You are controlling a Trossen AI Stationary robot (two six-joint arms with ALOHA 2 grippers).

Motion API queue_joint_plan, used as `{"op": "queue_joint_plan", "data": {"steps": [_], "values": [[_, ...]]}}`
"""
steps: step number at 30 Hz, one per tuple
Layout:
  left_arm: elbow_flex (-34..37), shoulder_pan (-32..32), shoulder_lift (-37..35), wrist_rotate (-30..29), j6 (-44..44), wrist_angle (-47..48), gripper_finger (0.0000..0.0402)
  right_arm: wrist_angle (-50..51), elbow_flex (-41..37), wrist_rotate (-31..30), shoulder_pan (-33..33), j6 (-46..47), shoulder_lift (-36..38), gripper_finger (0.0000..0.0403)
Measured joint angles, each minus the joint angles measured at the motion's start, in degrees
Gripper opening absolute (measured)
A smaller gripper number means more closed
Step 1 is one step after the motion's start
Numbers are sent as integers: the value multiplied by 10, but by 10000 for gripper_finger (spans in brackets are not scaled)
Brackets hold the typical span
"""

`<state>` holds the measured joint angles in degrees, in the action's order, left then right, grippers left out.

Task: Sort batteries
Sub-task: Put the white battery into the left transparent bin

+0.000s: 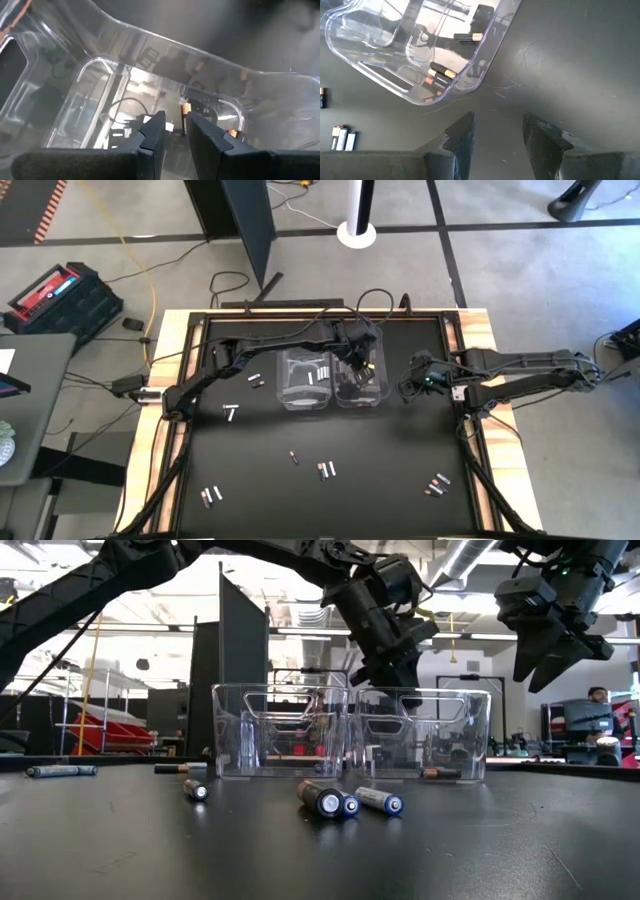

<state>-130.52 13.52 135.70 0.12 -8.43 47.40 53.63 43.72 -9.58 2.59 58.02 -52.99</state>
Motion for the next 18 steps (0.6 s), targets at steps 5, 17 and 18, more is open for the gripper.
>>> {"op": "queue_joint_plan", "data": {"steps": [5,17,18], "values": [[0,0,-15,0,-1,25,77,0,0,0,0,0,0,179],[59,46,-143,-38,71,73,77,0,0,-7,0,9,0,179],[74,53,-158,-40,71,69,77,0,0,-7,0,10,0,179]]}}
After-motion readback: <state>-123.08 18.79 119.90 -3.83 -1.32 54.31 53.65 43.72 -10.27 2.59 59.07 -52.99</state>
